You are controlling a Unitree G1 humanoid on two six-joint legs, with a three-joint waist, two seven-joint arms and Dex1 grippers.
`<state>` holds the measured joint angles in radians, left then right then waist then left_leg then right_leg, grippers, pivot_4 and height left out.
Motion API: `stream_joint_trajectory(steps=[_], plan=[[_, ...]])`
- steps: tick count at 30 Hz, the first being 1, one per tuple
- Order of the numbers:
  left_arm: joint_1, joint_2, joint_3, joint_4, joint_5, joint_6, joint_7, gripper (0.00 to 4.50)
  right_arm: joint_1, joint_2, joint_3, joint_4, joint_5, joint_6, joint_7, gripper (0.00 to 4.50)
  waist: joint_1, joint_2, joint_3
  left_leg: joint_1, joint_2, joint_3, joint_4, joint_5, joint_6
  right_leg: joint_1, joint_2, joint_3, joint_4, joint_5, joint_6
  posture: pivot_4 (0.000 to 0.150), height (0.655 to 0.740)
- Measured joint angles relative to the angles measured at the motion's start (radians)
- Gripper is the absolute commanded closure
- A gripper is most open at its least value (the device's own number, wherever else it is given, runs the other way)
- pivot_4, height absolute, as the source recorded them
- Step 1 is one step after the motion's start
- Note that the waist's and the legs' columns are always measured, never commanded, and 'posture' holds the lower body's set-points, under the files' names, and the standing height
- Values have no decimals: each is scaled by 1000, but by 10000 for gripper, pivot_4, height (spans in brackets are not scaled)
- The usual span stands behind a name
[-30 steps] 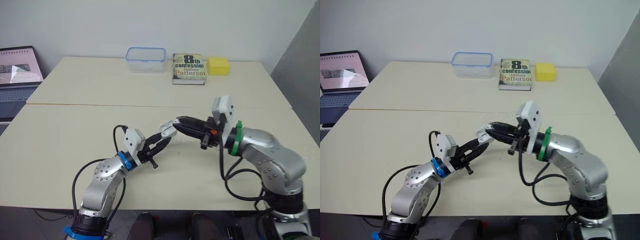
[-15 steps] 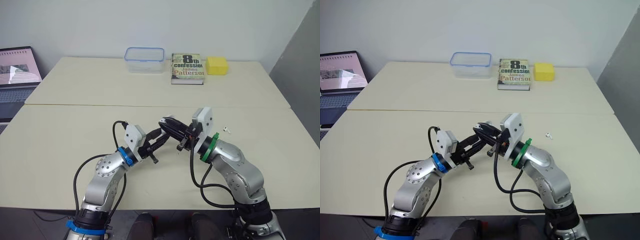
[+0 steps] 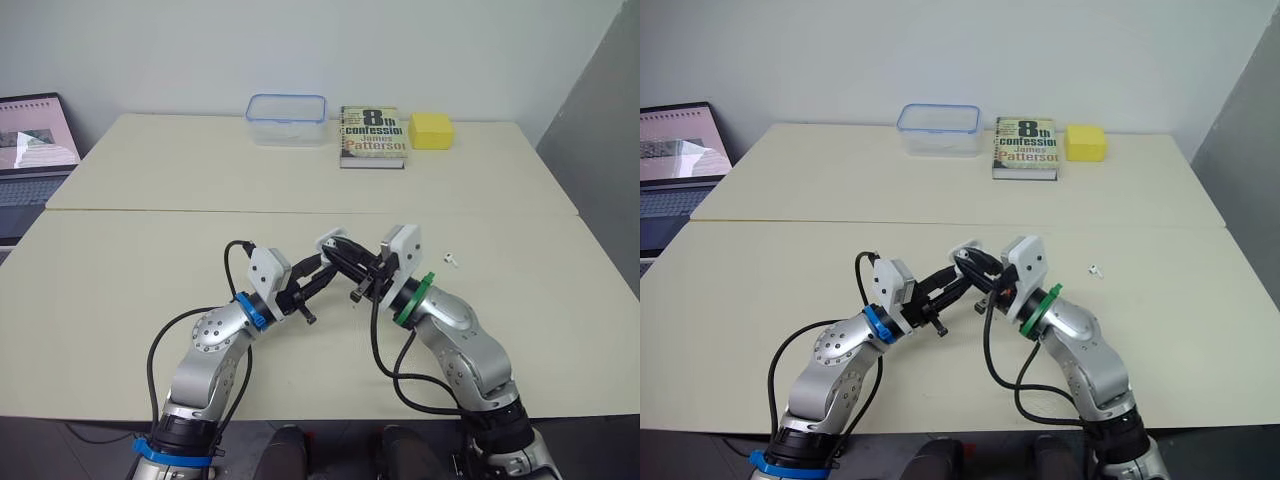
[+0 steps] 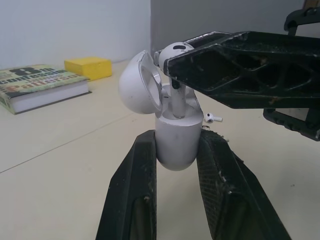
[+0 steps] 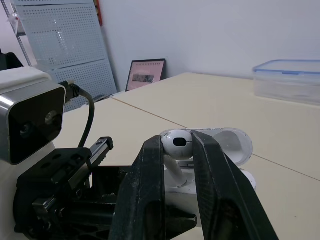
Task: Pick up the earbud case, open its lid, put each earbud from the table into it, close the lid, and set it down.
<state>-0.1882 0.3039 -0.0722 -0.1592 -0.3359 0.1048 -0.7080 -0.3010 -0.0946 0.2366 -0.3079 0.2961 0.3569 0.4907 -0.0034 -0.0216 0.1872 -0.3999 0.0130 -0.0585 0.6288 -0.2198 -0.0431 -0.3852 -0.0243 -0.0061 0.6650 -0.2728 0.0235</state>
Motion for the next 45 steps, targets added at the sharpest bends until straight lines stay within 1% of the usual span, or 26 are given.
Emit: stream_joint_trajectory(steps=[11, 13, 16, 22, 23, 26, 29, 32, 36, 39, 43, 45], plan=[[0, 0, 0, 0, 0, 4, 11, 37304, 7, 19, 29, 31, -36, -48, -16, 40925, 0, 0, 0, 0, 0, 0, 0, 0, 0, 0, 0, 0, 0, 0, 0, 1500, 7400], [0, 0, 0, 0, 1, 6, 13, 37304, 10, 19, 30, 31, -41, -54, -17, 33695, 0, 0, 0, 0, 0, 0, 0, 0, 0, 0, 0, 0, 0, 0, 0, 1500, 7400], [0, 1, 1, 0, 1, 13, 20, 37304, 17, 19, 30, 31, -43, -58, -19, 24200, 0, 0, 0, 0, 0, 0, 0, 0, 0, 0, 0, 0, 0, 0, 0, 1500, 7400], [-1, 1, 1, 0, 0, 17, 20, 37304, 16, 16, 24, 32, -53, -62, -38, 2290, 0, 0, 0, 0, 0, 0, 0, 0, 0, 0, 0, 0, 0, 0, 0, 1500, 7400], [-1, 1, 1, 0, 0, 17, 21, 37304, 16, 15, 22, 32, -52, -61, -38, 0, 0, 0, 0, 0, 0, 0, 0, 0, 0, 0, 0, 0, 0, 0, 0, 1500, 7400], [-2, 1, 0, -1, -1, 17, 20, 37304, 26, -15, 20, 1, -44, -43, -33, 0, 1, 0, 0, 0, 0, 0, 0, 0, 0, 0, 0, 0, 0, 0, 0, 1500, 7400], [-2, 1, 0, -2, -1, 17, 20, 37304, 65, -77, 8, -93, -15, -12, -8, 0, 1, 0, 0, -1, 0, 0, 0, 0, 0, 0, 0, 1, -1, 0, 0, 1500, 7400], [-3, 2, 0, -2, -1, 17, 20, 37304, 100, -164, -50, -193, 37, 34, 21, 0, 2, 0, 0, -1, 0, 0, 0, 0, 0, 0, 0, 1, -1, -1, 1, 1500, 7400], [-5, 3, 2, 1, -1, 13, 20, 37304, 149, -312, -199, -296, 88, 68, 58, 0, 2, 0, 0, 0, 0, 1, 0, 0, 0, 0, 0, 1, -1, -1, 1, 1500, 7400], [-12, 3, 4, 11, 0, -3, 19, 37304, 236, -411, -310, -342, 129, 80, 95, 0, 3, 0, 0, -1, 0, 0, -1, 0, 0, 0, 0, 0, -1, -1, 1, 1500, 7400], [-21, 1, 8, 34, 3, -21, 20, 37304, 448, -526, -509, -346, 154, 72, 168, 0, 8, 0, 0, -1, -1, 1, 0, 0, 0, 0, 0, 1, -2, -1, 1, 1500, 7400], [-20, 3, 15, 50, 4, -31, 19, 37304, 556, -575, -617, -283, 135, 20, 228, 0, 9, 0, 0, 0, -1, 2, 0, 0, 0, 1, 0, 1, -2, -1, 1, 1500, 7400]])
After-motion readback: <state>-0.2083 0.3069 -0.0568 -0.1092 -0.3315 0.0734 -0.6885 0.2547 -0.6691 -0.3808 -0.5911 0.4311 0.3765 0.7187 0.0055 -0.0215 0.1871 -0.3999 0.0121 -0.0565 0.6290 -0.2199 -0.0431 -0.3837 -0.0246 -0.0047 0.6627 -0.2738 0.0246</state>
